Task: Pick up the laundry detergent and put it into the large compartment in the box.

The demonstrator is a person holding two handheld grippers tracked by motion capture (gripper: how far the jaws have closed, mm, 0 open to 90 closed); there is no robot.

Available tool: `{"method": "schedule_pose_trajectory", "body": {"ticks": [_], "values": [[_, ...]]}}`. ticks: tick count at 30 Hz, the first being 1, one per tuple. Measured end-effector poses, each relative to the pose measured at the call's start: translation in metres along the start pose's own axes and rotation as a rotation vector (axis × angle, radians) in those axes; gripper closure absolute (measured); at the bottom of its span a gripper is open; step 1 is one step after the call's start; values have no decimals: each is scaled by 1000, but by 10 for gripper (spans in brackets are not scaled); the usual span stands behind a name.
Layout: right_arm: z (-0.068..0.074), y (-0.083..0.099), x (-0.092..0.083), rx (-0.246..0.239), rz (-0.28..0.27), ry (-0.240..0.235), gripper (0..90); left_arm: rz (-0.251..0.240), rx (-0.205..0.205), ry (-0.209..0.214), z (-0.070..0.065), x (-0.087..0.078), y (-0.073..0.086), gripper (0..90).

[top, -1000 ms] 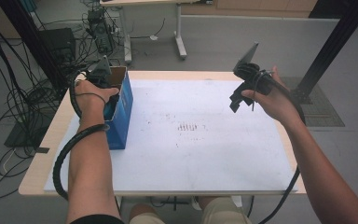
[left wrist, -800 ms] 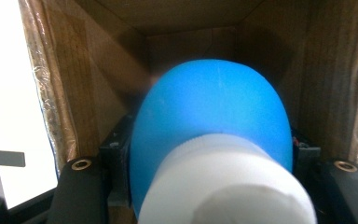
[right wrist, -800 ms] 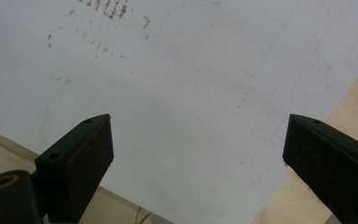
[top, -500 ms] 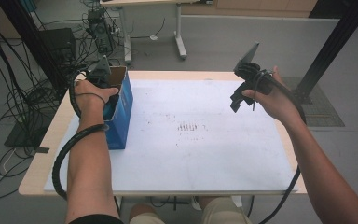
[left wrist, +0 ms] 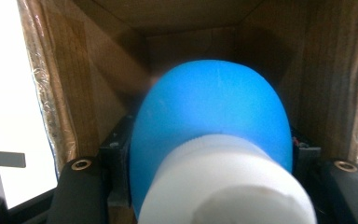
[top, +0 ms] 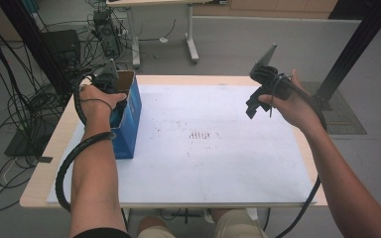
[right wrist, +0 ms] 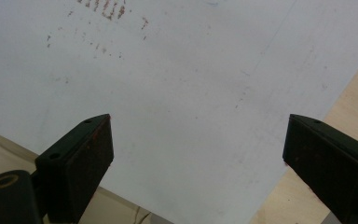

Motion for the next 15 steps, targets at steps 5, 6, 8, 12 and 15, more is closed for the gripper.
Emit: {"method": "schedule_pose_trajectory", "body": {"ticks": [5, 6, 8, 12, 15], "values": [[0, 0, 0, -2, -1, 0, 89, -1, 0, 1, 0, 0, 0, 370], [0, 0, 0, -2, -1, 0, 89, -1, 0, 2, 0, 0, 0, 370], [0, 0, 0, -1, -1, 0, 89, -4, 1, 2, 0, 0, 1, 370], [0, 0, 0, -3, -3, 0, 89, -2, 1, 2, 0, 0, 1, 370], [1, 0, 0, -3, -4, 0, 89, 1, 3, 1, -1, 0, 0, 370]]}}
Point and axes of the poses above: each handheld gripper's, and its own axes: x roughly forward along the jaws, y roughly out of its underside, z roughly to its left, the point moved 2 cm from there along x, roughly forward along the jaws, and after that the axes turned 5 degrees about -x, right-handed, at the moved point
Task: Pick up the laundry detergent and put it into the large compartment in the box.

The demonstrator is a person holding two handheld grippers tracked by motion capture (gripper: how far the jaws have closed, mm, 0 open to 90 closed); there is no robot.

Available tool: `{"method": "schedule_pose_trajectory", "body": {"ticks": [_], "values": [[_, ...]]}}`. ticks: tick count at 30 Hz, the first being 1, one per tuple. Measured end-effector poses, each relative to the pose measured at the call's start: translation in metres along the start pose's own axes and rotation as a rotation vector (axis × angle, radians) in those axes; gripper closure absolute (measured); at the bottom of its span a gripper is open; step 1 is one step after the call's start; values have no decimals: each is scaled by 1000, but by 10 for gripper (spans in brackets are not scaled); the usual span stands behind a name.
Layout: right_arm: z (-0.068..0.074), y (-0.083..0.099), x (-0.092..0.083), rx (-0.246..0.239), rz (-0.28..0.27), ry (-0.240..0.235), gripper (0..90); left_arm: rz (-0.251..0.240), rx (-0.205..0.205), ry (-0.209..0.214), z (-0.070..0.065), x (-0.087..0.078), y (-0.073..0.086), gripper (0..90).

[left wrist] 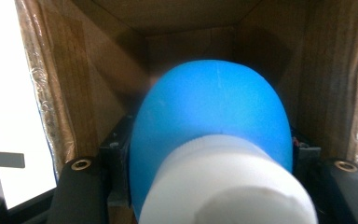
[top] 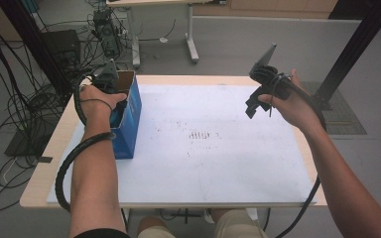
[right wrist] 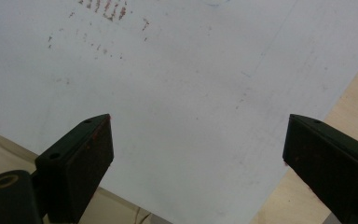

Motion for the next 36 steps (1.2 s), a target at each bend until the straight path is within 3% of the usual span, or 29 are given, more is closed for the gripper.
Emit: {"method": "schedule_pose_trajectory", "body": {"ticks": [36], "values": [[1, 0, -1, -1, -3, 1, 89, -3, 10, -4, -2, 0, 0, 369]]}}
Point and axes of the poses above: each handheld gripper's, and its own axes: x roughly forward along the jaws, y roughly out of its underside, z roughly to its left, the point moved 2 cm from there along x, roughly forward along the jaws, and after that the axes turned 5 degrees about -x, right-handed, at the moved point
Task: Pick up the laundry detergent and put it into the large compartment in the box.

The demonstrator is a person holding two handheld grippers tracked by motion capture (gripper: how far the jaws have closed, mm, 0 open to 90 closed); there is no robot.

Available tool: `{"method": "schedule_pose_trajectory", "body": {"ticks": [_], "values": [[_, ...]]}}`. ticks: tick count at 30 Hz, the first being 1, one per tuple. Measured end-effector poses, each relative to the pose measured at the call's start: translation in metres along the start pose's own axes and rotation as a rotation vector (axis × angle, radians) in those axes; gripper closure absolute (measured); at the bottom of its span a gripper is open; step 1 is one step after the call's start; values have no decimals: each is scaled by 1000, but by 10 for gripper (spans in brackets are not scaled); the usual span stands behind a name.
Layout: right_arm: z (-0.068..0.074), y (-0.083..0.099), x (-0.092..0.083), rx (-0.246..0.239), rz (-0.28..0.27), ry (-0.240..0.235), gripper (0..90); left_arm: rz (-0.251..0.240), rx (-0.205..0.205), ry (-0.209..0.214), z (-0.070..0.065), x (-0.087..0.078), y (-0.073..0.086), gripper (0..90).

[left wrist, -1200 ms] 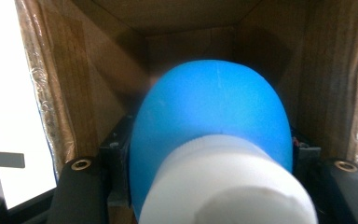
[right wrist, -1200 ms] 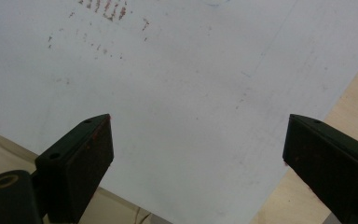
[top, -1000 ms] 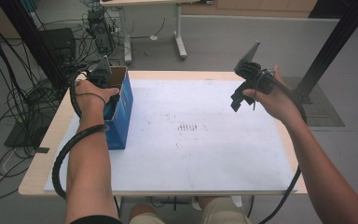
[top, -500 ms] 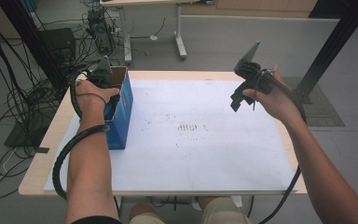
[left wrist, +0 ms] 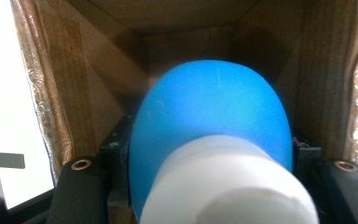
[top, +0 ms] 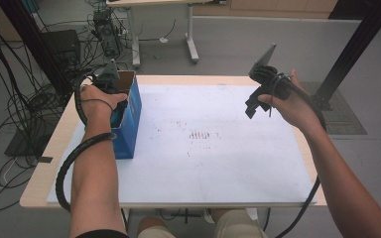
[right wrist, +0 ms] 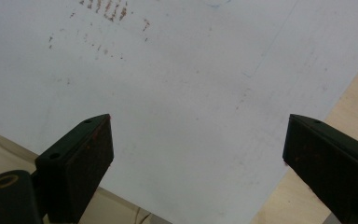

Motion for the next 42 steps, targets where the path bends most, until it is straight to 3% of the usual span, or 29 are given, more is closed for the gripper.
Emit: {"method": "schedule_pose_trajectory", "body": {"ticks": [25, 42], "values": [[1, 0, 1, -6, 3, 1, 89, -11, -13, 15, 3, -1, 2, 344], [4, -1, -4, -11, -7, 4, 89, -20, -4, 8, 2, -16, 4, 327]]}}
Point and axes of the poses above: each handheld gripper's, and its own axes: x roughly forward along the jaws, y roughly out of its underside, z roughly to its left, the point moved 2 cm from there along x, roughly forward along the jaws, and after that the axes turned 5 degrees about -x, right-handed, at the moved point
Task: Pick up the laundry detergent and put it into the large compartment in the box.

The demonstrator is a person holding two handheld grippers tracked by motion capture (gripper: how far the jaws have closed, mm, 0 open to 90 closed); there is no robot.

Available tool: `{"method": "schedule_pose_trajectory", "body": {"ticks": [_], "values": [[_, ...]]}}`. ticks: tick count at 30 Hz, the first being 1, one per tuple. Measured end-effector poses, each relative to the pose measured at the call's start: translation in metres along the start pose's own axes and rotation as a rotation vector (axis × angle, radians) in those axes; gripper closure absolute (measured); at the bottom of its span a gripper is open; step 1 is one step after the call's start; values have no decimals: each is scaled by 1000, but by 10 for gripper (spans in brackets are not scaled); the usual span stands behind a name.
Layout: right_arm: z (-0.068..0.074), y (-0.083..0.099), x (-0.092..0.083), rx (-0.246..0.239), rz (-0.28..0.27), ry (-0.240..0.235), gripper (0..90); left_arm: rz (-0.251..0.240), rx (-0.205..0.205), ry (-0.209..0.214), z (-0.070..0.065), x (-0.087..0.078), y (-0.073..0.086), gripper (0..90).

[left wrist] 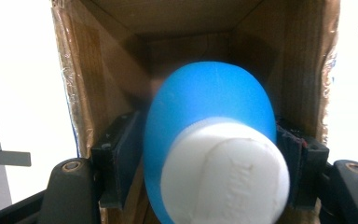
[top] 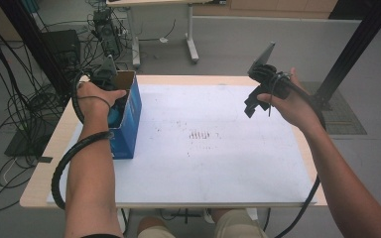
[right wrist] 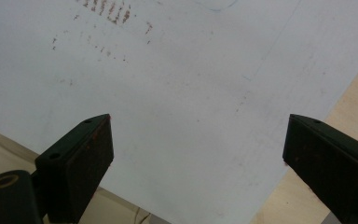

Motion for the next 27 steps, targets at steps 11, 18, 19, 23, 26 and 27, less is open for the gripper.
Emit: {"method": "schedule_pose_trajectory", "body": {"ticks": [11, 18, 19, 23, 26, 27], "values": [[0, 0, -2, -3, -7, -4, 89, -8, 17, 14, -1, -20, 5, 280], [0, -1, -2, -5, -7, -3, 89, -22, 51, 20, 1, -46, 11, 235], [0, -1, -2, -4, -6, -1, 89, -33, 66, 21, -1, -53, 13, 231], [-2, -3, 0, 0, -1, 0, 89, -70, 149, 30, -10, -78, 18, 200], [-3, -5, 2, 4, 5, 1, 89, -102, 247, 37, -22, -95, 21, 180], [-4, -6, 3, 2, 6, 1, 89, -112, 280, 44, -26, -99, 22, 178]]}}
Point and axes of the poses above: each handheld gripper's, and its own axes: x roughly forward along the jaws, y roughly out of its underside, z roughly to its left, the point moved 2 cm from there along x, roughly forward along the jaws, and after that the axes turned 5 degrees about -x, right-handed, at the moved point
